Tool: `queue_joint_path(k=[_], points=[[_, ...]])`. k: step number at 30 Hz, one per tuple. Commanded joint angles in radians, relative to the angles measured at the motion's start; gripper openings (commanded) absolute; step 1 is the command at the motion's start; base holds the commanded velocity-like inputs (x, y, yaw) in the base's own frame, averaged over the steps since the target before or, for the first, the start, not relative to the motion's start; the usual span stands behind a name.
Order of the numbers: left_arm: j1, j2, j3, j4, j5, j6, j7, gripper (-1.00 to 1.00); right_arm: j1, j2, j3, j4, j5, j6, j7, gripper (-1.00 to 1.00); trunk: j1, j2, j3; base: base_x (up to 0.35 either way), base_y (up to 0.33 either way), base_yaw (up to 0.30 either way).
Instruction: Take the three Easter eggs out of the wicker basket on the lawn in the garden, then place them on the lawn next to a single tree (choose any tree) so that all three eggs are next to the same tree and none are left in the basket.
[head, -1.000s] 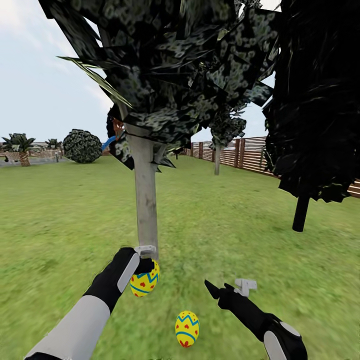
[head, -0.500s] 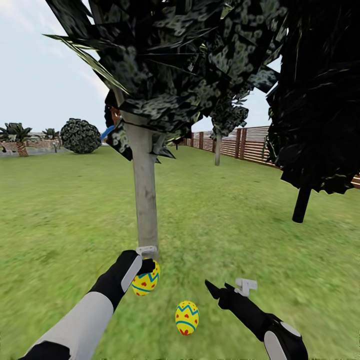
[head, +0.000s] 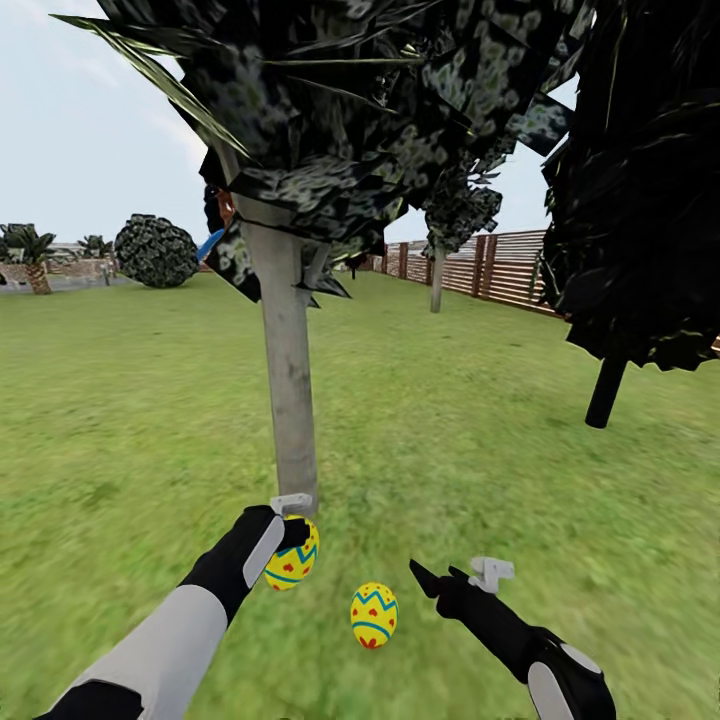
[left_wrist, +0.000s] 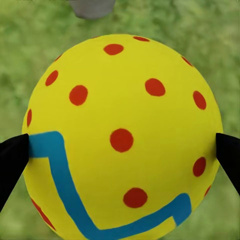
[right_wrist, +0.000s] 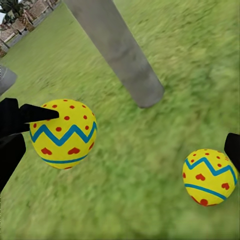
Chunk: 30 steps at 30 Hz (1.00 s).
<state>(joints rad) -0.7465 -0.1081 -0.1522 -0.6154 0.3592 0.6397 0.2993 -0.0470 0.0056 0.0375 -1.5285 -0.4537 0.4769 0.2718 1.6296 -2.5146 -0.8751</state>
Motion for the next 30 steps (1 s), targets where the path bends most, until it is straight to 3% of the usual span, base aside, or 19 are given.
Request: queue_joint_path(k=[1, 17, 19, 21, 24, 30], points=[[-0.001, 0.001, -0.004, -0.001, 0.010, -0.004, 0.009, -1.00, -0.001, 0.000, -0.001, -0.001, -0.006, 0.006, 0.002, 1.00, 0.000, -0.001, -0.005, 0.000, 0.000, 0.000], [-0.001, 0.001, -0.006, -0.001, 0.009, -0.028, 0.009, -1.00, 0.002, -0.001, -0.001, -0.041, -0.010, 0.008, 0.007, 1.00, 0.007, -0.005, -0.067, 0.000, 0.000, 0.000], [-0.001, 0.001, -0.006, -0.001, 0.009, -0.028, 0.009, -1.00, 0.002, -0.002, -0.002, -0.051, -0.012, 0.008, 0.035, 1.00, 0.008, -0.005, -0.074, 0.000, 0.000, -0.071], [-0.001, 0.001, -0.006, -0.002, 0.009, -0.031, 0.009, -1.00, 0.002, -0.002, -0.028, -0.055, -0.012, 0.008, 0.104, 1.00, 0.009, -0.005, -0.080, 0.000, 0.000, -0.156], [-0.001, 0.001, -0.006, -0.003, 0.009, -0.043, 0.009, -1.00, 0.003, -0.001, -0.105, -0.057, -0.012, 0.052, 0.226, 1.00, 0.011, -0.006, -0.088, 0.000, 0.000, -0.196], [-0.001, 0.001, -0.006, -0.003, 0.009, -0.046, 0.009, -1.00, 0.003, -0.001, -0.140, -0.056, -0.010, 0.096, 0.265, 1.00, 0.013, -0.008, -0.105, 0.000, 0.000, -0.207]])
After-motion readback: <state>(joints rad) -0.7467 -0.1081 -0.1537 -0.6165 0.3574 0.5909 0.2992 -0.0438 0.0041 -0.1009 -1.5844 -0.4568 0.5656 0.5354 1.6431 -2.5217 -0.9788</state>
